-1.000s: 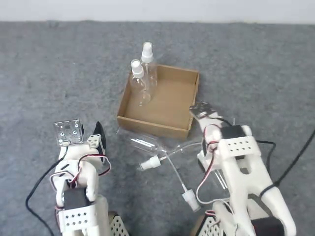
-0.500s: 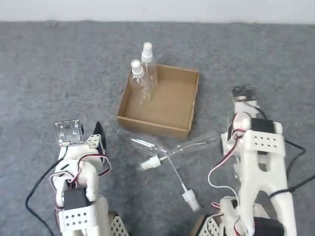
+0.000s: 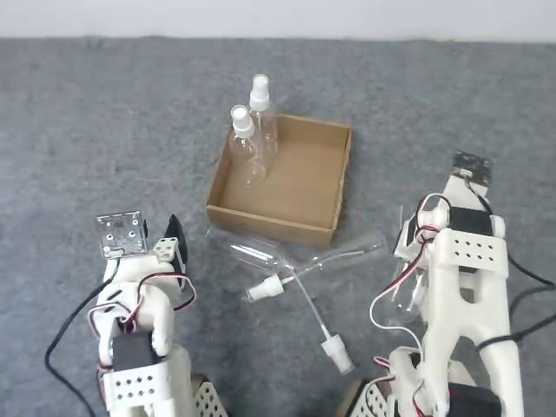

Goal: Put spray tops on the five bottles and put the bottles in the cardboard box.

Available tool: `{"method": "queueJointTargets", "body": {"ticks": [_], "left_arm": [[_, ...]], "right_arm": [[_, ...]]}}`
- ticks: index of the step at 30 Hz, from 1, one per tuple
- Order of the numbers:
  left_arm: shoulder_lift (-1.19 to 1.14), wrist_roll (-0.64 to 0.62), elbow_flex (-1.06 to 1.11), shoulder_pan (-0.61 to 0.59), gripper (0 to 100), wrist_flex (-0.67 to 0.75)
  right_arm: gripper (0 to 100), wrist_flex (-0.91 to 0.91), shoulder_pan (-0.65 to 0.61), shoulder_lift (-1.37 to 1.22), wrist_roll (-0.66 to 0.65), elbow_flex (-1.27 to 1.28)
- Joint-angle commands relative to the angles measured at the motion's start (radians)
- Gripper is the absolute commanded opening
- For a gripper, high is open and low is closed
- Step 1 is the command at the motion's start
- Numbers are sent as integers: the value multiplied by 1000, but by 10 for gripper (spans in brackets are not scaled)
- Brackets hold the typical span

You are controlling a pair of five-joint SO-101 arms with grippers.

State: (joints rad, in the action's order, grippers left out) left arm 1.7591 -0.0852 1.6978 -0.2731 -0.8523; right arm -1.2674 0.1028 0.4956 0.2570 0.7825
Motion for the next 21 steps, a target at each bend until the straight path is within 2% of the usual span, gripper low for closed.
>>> {"method": "queueJointTargets", "body": {"ticks": [1,6,9,16,21], "left_arm": [[17,-11,-10,0,160,9],[17,-11,-10,0,160,9],[17,-11,-10,0,160,9],[17,-11,-10,0,160,9],[17,-11,-10,0,160,9]], "right_arm": [[32,4,16,44,152,-69],[32,4,44,44,293,-92],[32,4,110,44,347,-144],[32,7,254,44,396,-189],[32,102,380,33,387,-183]]}}
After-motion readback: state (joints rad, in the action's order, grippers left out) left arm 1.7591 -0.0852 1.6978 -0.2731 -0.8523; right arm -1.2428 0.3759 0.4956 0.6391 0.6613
